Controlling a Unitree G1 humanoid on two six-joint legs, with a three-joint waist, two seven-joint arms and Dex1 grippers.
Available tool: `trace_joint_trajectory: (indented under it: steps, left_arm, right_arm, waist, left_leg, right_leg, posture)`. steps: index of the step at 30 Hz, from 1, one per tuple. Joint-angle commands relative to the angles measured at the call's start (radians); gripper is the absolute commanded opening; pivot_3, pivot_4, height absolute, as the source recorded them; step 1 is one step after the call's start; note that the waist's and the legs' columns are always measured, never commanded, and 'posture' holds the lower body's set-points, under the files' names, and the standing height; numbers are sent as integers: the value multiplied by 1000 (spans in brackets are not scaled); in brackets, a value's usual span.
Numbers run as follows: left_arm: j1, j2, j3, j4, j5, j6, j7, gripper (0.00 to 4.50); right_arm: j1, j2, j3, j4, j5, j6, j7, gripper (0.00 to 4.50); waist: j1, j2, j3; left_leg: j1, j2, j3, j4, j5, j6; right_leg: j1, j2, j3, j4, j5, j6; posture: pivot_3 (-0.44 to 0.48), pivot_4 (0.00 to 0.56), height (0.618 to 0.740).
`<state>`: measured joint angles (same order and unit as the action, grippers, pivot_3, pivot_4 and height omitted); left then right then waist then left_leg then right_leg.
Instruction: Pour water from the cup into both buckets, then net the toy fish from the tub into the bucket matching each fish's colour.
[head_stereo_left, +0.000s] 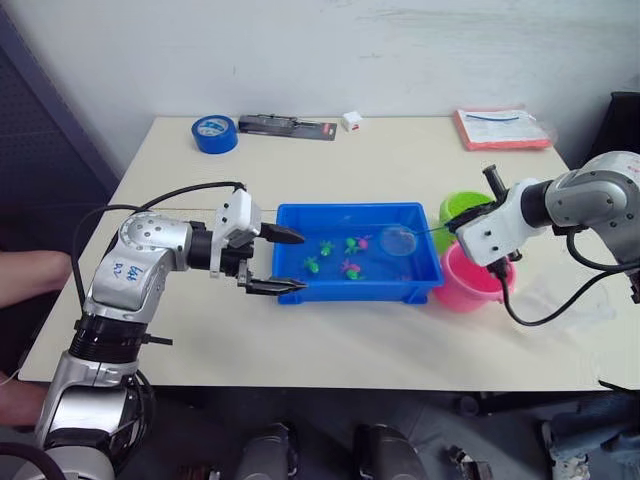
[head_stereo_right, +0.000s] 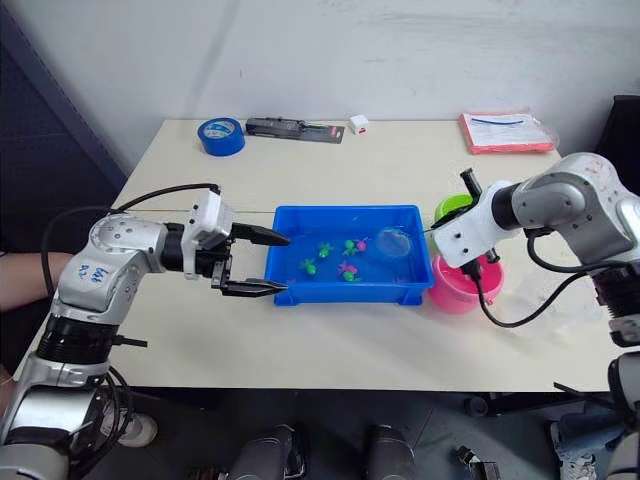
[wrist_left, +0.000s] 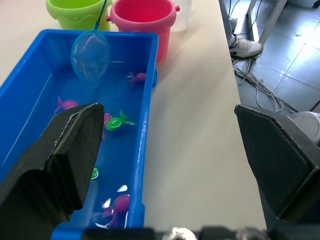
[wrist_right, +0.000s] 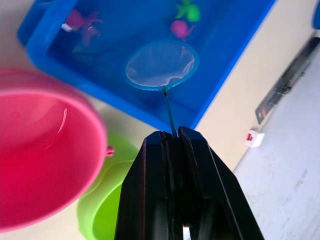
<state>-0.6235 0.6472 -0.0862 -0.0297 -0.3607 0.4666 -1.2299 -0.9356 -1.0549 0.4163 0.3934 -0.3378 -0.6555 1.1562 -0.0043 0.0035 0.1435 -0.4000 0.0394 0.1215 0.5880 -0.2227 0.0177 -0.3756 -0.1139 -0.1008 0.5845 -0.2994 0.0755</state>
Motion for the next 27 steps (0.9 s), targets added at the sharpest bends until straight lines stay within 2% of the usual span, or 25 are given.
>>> trace_joint_trajectory:
  steps: [1,6,12,21,27]
  left_arm:
    - [-14,5,10,-48,-28,33,19,4500]
    - [-27,8,8,-56,-41,70,31,4500]
    - [-28,9,7,-71,-47,79,38,4500]
    - [-33,-1,1,-73,-48,69,40,4500]
    - [-29,-1,-1,-73,-46,56,37,4500]
  right_arm:
    - [-22,11,-1,53,-20,-87,5,799]
    - [-6,24,-1,83,-17,-114,28,799]
    - [63,6,-32,11,80,-39,106,799]
    - [217,-24,-120,-151,212,199,170,799]
    - [288,33,-199,-215,307,477,128,799]
  waist:
    - [-1,0,0]
    - [-1,1,0]
    - [0,1,0]
    - [2,1,0]
    - [3,1,0]
  left_leg:
    - [0,0,0,0,0,0]
    - [0,0,0,1,0,0]
    - [2,0,0,2,0,1]
    - [3,1,-1,2,0,1]
    - [3,2,-1,2,0,0]
  right_leg:
    - [0,0,0,0,0,0]
    - [1,0,0,1,0,0]
    - [2,0,0,2,0,0]
    - [3,0,0,2,-1,-2]
    - [3,0,0,2,-1,-3]
  posture:
    - [0,150,740]
    - [0,150,740]
    - [0,150,740]
    - [0,150,740]
    - [0,150,740]
